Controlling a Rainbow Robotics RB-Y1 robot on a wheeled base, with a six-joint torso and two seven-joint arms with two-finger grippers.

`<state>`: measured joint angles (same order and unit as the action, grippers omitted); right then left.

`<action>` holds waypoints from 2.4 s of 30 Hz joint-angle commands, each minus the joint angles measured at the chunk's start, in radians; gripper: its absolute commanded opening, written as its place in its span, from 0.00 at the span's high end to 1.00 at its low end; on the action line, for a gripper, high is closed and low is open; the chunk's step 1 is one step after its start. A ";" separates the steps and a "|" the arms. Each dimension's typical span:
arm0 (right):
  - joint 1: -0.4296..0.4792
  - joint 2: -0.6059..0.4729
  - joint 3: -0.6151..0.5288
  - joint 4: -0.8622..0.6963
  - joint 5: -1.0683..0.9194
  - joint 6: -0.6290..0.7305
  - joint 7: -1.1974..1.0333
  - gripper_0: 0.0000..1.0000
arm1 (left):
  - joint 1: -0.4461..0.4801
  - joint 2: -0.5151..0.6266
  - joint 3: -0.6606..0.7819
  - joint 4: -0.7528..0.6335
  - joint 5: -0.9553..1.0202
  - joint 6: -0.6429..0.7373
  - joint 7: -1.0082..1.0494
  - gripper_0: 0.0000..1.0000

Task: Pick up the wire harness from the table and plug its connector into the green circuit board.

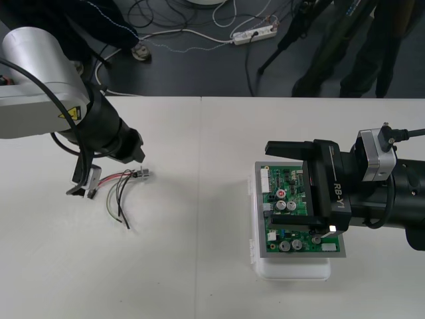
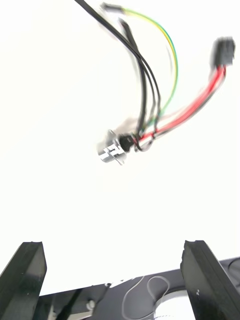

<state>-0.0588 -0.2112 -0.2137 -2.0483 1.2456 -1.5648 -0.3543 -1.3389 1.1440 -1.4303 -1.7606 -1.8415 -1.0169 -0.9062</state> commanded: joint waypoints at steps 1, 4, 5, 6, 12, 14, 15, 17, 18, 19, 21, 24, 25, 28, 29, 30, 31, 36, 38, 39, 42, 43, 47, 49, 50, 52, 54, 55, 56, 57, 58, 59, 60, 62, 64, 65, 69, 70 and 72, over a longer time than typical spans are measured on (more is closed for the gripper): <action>-0.012 0.004 0.013 -0.009 0.005 -0.006 0.028 0.00 | -0.069 -0.073 -0.015 0.089 0.002 0.055 -0.263 0.19; -0.012 0.004 0.011 -0.009 0.005 -0.006 0.026 0.00 | -0.068 -0.112 -0.018 0.162 -0.007 0.055 -0.346 0.19; -0.012 0.004 0.010 -0.009 0.005 -0.006 0.023 0.00 | -0.068 -0.124 -0.021 0.185 -0.016 0.054 -0.381 0.19; -0.012 0.004 0.008 -0.009 0.005 -0.006 0.023 0.00 | -0.068 -0.138 -0.024 0.204 -0.028 0.055 -0.419 0.19; -0.012 0.003 0.004 -0.009 0.005 -0.006 0.021 0.00 | -0.068 -0.178 -0.042 0.253 -0.058 0.055 -0.546 0.19; -0.012 0.003 0.004 -0.010 0.005 -0.006 0.021 0.00 | -0.068 -0.196 -0.059 0.277 -0.062 0.064 -0.565 0.19; -0.012 0.001 0.004 -0.009 0.005 -0.006 0.021 0.00 | -0.068 -0.211 -0.076 0.294 -0.064 0.075 -0.580 0.19; -0.012 0.001 0.004 -0.009 0.005 -0.006 0.021 0.00 | -0.068 -0.231 -0.102 0.322 -0.064 0.097 -0.606 0.19; -0.012 0.001 0.002 -0.009 0.005 -0.006 0.020 0.00 | -0.068 -0.247 -0.124 0.343 -0.062 0.115 -0.625 0.18; -0.012 0.000 0.002 -0.009 0.005 -0.006 0.020 0.00 | -0.068 -0.262 -0.147 0.362 -0.053 0.133 -0.642 0.18; -0.012 0.001 0.000 -0.009 0.005 -0.006 0.020 0.00 | -0.068 -0.280 -0.176 0.394 -0.021 0.158 -0.668 0.19; -0.012 0.001 0.002 -0.009 0.003 -0.006 0.017 0.00 | -0.068 -0.316 -0.203 0.443 0.027 0.167 -0.712 0.19; -0.012 0.001 0.002 -0.009 0.001 -0.006 0.018 0.00 | -0.068 -0.329 -0.211 0.461 0.042 0.167 -0.727 0.19; -0.012 0.001 -0.001 -0.010 0.001 -0.006 0.020 0.00 | -0.069 -0.354 -0.236 0.495 0.074 0.170 -0.764 0.19; -0.012 0.001 -0.003 -0.010 0.000 -0.006 0.020 0.00 | -0.069 -0.359 -0.242 0.501 0.079 0.170 -0.770 0.18; -0.012 0.000 -0.003 -0.009 0.001 -0.006 0.021 0.00 | -0.068 -0.368 -0.251 0.509 0.085 0.175 -0.777 0.19; -0.012 0.000 -0.003 -0.010 0.001 -0.006 0.021 0.00 | -0.069 -0.375 -0.257 0.513 0.085 0.176 -0.778 0.19; -0.012 -0.004 -0.004 -0.009 0.000 -0.006 0.024 0.00 | -0.069 -0.397 -0.285 0.520 0.085 0.190 -0.781 0.19; -0.012 -0.004 -0.006 -0.009 0.001 -0.006 0.028 0.00 | -0.068 -0.402 -0.302 0.520 0.082 0.199 -0.781 0.19; -0.012 -0.004 -0.006 -0.009 0.001 -0.006 0.028 0.00 | -0.069 -0.403 -0.306 0.520 0.080 0.201 -0.781 0.18; -0.012 -0.004 -0.012 -0.009 0.000 -0.006 0.035 0.00 | -0.069 -0.414 -0.318 0.523 0.070 0.212 -0.781 0.19; -0.012 -0.004 -0.013 -0.010 0.000 -0.006 0.037 0.00 | -0.068 -0.417 -0.323 0.524 0.068 0.213 -0.781 0.19; -0.012 -0.007 -0.013 -0.010 0.000 -0.006 0.046 0.00 | -0.069 -0.420 -0.337 0.527 0.071 0.222 -0.777 0.19; -0.012 -0.007 -0.013 -0.009 0.000 -0.006 0.052 0.00 | -0.069 -0.418 -0.343 0.527 0.070 0.236 -0.777 0.19; -0.012 -0.007 -0.013 -0.009 0.000 -0.006 0.055 0.00 | -0.069 -0.420 -0.349 0.535 0.070 0.245 -0.777 0.19; -0.012 -0.008 -0.013 -0.009 0.000 -0.006 0.063 0.00 | -0.068 -0.425 -0.360 0.546 0.070 0.261 -0.777 0.19; -0.012 -0.010 -0.013 -0.009 0.000 -0.006 0.074 0.00 | -0.068 -0.432 -0.372 0.558 0.070 0.273 -0.777 0.19; -0.012 -0.010 -0.013 -0.009 0.000 -0.006 0.078 0.00 | -0.068 -0.438 -0.378 0.566 0.070 0.279 -0.775 0.19; -0.012 -0.010 -0.013 -0.009 0.000 -0.006 0.084 0.00 | -0.068 -0.443 -0.383 0.573 0.070 0.284 -0.775 0.19; -0.012 -0.010 -0.013 -0.009 0.000 -0.006 0.089 0.00 | -0.068 -0.446 -0.384 0.578 0.070 0.285 -0.775 0.19; -0.012 -0.010 -0.013 -0.010 0.000 -0.006 0.094 0.00 | -0.068 -0.451 -0.386 0.582 0.071 0.285 -0.773 0.18; -0.012 -0.010 -0.013 -0.009 0.000 -0.006 0.101 0.00 | -0.068 -0.454 -0.386 0.587 0.073 0.285 -0.772 0.19; -0.012 -0.010 -0.013 -0.009 0.000 -0.006 0.104 0.00 | -0.066 -0.455 -0.386 0.586 0.074 0.285 -0.772 0.19; -0.012 -0.010 -0.013 -0.009 -0.002 -0.006 0.118 0.00 | -0.066 -0.455 -0.387 0.587 0.076 0.285 -0.767 0.19; -0.012 -0.010 -0.013 -0.010 -0.002 -0.006 0.126 0.00 | -0.066 -0.455 -0.391 0.587 0.076 0.285 -0.766 0.19; -0.012 -0.010 -0.013 -0.010 -0.002 -0.006 0.130 0.00 | -0.066 -0.455 -0.391 0.586 0.076 0.285 -0.766 0.19; -0.012 -0.011 -0.016 -0.010 -0.002 -0.006 0.143 0.00 | -0.068 -0.457 -0.401 0.586 0.076 0.285 -0.761 0.19; -0.012 -0.010 -0.016 -0.010 -0.002 -0.006 0.143 0.00 | -0.068 -0.457 -0.401 0.587 0.076 0.285 -0.761 0.19; -0.012 -0.010 -0.016 -0.009 -0.002 -0.006 0.144 0.00 | -0.066 -0.457 -0.406 0.587 0.076 0.285 -0.758 0.19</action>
<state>-0.0588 -0.2113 -0.2139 -2.0482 1.2469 -1.5649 -0.2390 -1.3552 0.7074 -1.8110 -1.1835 -1.7677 -0.7689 -1.6379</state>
